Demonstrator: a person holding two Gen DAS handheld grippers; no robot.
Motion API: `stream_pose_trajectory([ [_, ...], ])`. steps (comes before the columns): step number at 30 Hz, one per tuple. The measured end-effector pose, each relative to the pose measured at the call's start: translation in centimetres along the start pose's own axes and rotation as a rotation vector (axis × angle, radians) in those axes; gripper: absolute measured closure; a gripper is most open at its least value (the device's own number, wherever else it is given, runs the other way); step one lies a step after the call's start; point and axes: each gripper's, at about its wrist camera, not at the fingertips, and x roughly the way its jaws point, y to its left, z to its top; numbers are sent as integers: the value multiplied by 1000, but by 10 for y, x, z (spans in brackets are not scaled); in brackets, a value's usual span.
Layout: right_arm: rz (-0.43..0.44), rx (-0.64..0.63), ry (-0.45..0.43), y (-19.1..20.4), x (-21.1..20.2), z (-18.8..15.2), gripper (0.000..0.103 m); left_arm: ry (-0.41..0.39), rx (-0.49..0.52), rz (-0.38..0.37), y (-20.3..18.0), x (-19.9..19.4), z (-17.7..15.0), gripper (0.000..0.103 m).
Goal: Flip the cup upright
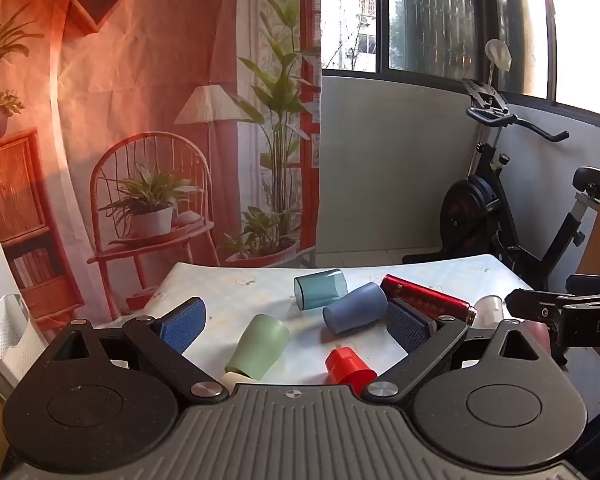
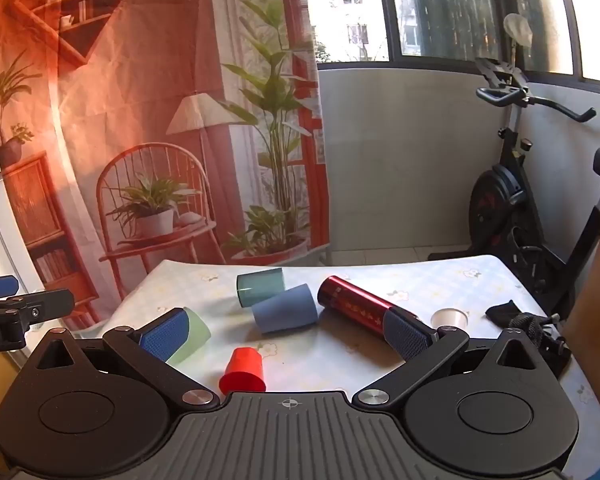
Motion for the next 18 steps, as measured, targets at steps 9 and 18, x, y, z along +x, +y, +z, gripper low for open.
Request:
stream_pose_trajectory([
  [9,3,3,9,1,1,1,0,3,-14,-1,10,2,-8,5],
  [18,7,6,14,-1,3,0,0,6,-10,5,3,2,-3,5],
])
